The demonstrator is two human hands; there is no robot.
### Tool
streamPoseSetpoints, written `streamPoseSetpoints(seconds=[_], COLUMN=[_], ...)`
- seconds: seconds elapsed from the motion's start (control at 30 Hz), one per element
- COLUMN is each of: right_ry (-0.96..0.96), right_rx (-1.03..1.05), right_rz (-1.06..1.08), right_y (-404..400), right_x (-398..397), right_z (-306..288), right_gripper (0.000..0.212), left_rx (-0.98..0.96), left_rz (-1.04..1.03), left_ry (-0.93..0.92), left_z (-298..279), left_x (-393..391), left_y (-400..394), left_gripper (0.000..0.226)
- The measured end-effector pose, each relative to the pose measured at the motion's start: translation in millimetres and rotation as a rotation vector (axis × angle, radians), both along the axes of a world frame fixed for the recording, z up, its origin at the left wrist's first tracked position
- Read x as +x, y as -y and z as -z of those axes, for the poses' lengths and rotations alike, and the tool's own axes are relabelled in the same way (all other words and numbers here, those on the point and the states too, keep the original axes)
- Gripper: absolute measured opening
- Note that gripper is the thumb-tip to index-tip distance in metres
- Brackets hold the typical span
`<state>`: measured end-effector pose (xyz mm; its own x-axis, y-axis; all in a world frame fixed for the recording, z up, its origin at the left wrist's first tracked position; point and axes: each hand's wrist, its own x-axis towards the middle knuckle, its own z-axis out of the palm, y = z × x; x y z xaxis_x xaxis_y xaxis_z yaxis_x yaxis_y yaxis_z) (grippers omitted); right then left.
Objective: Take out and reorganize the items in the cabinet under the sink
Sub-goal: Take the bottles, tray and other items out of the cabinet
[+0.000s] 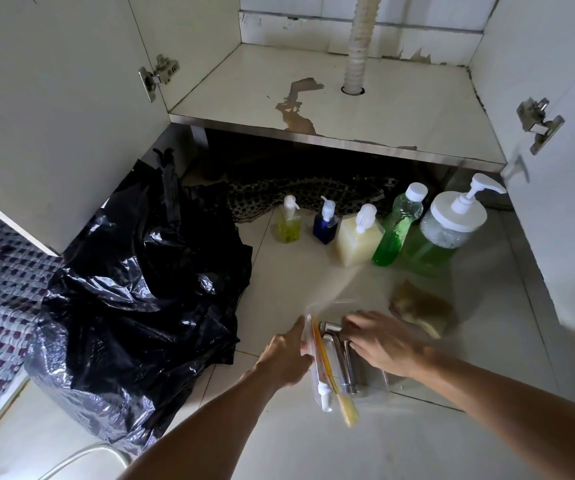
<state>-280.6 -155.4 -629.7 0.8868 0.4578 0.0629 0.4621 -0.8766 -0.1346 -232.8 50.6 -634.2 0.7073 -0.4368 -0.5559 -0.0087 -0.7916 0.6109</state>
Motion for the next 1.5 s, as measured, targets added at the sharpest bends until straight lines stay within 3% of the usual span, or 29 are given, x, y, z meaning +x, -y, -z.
streamPoseSetpoints(seconds=[0.07,0.3,0.4,0.5,0.6,0.67,0.7,0.8,0.93,1.13,1.37,1.5], right_ry=[-0.037,-0.353,-0.423,-0.539,-0.946,-1.239,-1.289,-1.249,-1.145,-1.038,-0.863,-0.774], right_rx=[0.034,0.105,0.13,-0.01,0.045,0.196,0.231,0.194,0.183,0.346,0.469,0.503], right_rz=[0.11,0.156,0.501,0.723,0.767,0.775,0.764,0.739,0.742,0.851,0.843,0.785], right_y=[1.2,-18.1,-5.6,15.0,18.5,15.5,15.5,16.8,13.7,-6.6,-4.4,-1.7], right_x=[-1.6,-2.7,10.2,23.0,27.1,28.1,29.3,34.1,35.4,28.6,25.1,43.3], right_z=[-2.3,-3.8,-13.2,-20.7,-16.1,-10.9,-10.3,-13.5,-47.6,-193.2,-445.6,-571.2], right_gripper=[0.011,0.021,0.009,0.024,0.033,0.027,0.021,0.018,0.015,0.023,0.023,0.029], left_rx=[-0.018,0.027,0.041,0.065,0.074,0.095,0.112,0.163,0.194,0.217,0.112,0.039], left_rz=[-0.008,-0.043,-0.098,-0.089,-0.073,-0.06,-0.039,0.014,-0.007,-0.02,-0.039,-0.018], left_ry=[-0.023,-0.022,-0.084,-0.135,-0.222,-0.292,-0.339,-0.48,-0.513,-0.482,-0.431,-0.319], left_z=[-2.0,-6.2,-4.8,-5.3,-6.4,-6.9,-8.5,-18.9,-60.3,-213.6,-449.7,-578.3], left_x=[-0.8,-2.4,-0.3,3.4,6.8,11.8,15.8,27.0,32.4,41.9,62.0,88.7], left_y=[0.7,8.1,8.7,9.5,11.9,14.8,16.8,19.8,17.0,6.4,-3.5,-7.8], left_gripper=[0.074,0.047,0.05,0.043,0.03,0.026,0.026,0.028,0.026,0.031,0.02,0.027])
